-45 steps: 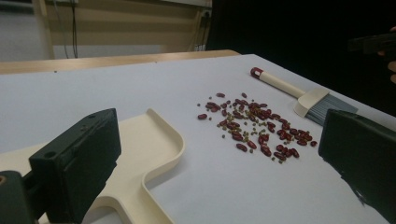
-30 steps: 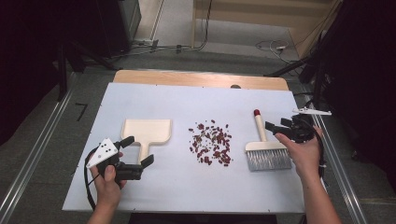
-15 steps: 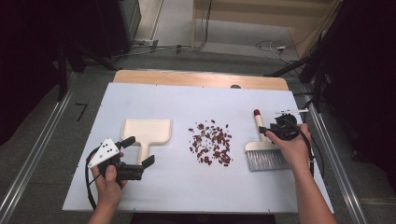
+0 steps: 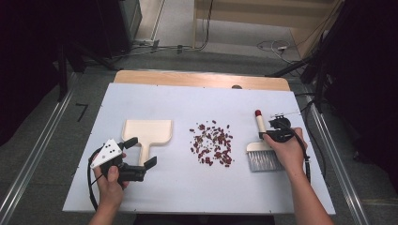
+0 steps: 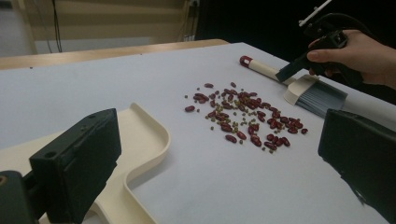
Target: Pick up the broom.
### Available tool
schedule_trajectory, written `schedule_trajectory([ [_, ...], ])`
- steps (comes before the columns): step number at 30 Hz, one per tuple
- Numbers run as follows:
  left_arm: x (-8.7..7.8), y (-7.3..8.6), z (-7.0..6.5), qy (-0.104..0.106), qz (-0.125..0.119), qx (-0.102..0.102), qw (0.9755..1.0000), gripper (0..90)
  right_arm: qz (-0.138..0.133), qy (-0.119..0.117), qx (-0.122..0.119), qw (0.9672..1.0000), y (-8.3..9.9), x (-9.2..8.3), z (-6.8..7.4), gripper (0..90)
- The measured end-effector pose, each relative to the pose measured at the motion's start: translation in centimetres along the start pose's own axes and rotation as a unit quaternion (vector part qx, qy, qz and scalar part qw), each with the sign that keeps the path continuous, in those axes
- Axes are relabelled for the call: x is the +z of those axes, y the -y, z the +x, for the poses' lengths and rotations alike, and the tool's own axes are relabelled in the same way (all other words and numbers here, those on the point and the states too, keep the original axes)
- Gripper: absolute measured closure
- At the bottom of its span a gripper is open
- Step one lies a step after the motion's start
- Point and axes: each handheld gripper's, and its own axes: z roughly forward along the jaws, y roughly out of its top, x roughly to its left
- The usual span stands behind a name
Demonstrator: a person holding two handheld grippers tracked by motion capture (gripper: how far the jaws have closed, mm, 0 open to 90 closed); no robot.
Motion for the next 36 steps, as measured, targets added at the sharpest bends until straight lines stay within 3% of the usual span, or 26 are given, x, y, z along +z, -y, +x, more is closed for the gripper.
schedule_trajectory([
  [2,0.0,0.0,-0.1,-0.001,0.002,0.002,1.0000,0.0,0.010,0.022,0.002,0.9997,0.0,0.3,0.5,61.9],
  [7,0.2,-0.1,-0.3,0.003,0.002,0.004,1.0000,0.0,0.016,0.039,0.003,0.9991,-0.2,0.5,1.0,64.7],
  [12,0.5,-0.2,-0.6,0.008,0.004,0.007,0.9999,0.0,0.003,0.033,0.021,0.9992,0.1,0.5,0.9,69.8],
  [18,0.7,-0.3,-0.7,0.009,0.007,0.008,0.9999,0.1,-0.020,0.023,0.021,0.9993,0.7,0.4,0.5,70.1],
  [21,0.7,-0.3,-0.7,0.008,0.006,0.006,0.9999,0.2,-0.059,0.009,0.028,0.9978,1.2,-0.1,0.1,70.1],
  [22,0.7,-0.4,-0.7,0.007,0.005,0.006,0.9999,0.2,-0.059,0.009,0.028,0.9978,1.2,-0.1,0.1,70.1],
  [23,0.7,-0.4,-0.7,0.007,0.005,0.007,0.9999,0.2,-0.084,-0.014,0.046,0.9953,1.4,-0.8,-0.3,70.2],
  [25,0.7,-0.5,-0.7,0.006,0.003,0.007,1.0000,0.2,-0.119,-0.041,0.050,0.9908,1.6,-1.6,-0.7,70.2],
  [27,0.7,-0.6,-0.7,0.005,0.001,0.006,1.0000,0.2,-0.131,-0.038,0.055,0.9891,1.7,-2.0,-0.7,70.1],
  [28,0.8,-0.7,-0.7,0.006,-0.001,0.004,1.0000,0.2,-0.151,-0.043,0.047,0.9865,1.8,-2.5,-0.7,70.1],
  [29,0.8,-0.7,-0.7,0.006,0.002,0.006,1.0000,0.2,-0.174,-0.058,0.040,0.9822,2.0,-2.9,-0.7,70.2],
  [31,1.0,-0.9,-0.9,0.007,0.000,0.007,0.9999,0.2,-0.207,-0.056,0.040,0.9758,2.2,-3.6,-0.6,70.2],
  [32,1.1,-0.9,-1.0,0.008,0.000,0.007,0.9999,0.2,-0.229,-0.064,0.034,0.9708,2.3,-4.0,-0.5,70.1],
  [33,1.1,-1.0,-1.1,0.009,0.001,0.008,0.9999,0.2,-0.257,-0.070,0.038,0.9633,2.4,-4.8,-0.3,70.1],
  [34,1.2,-1.1,-1.2,0.010,0.000,0.008,0.9999,0.2,-0.257,-0.070,0.038,0.9633,2.4,-4.8,-0.3,70.1],
  [36,1.3,-1.3,-1.3,0.013,0.000,0.007,0.9999,0.2,-0.287,-0.084,0.037,0.9535,2.5,-5.5,-0.2,70.1],
])
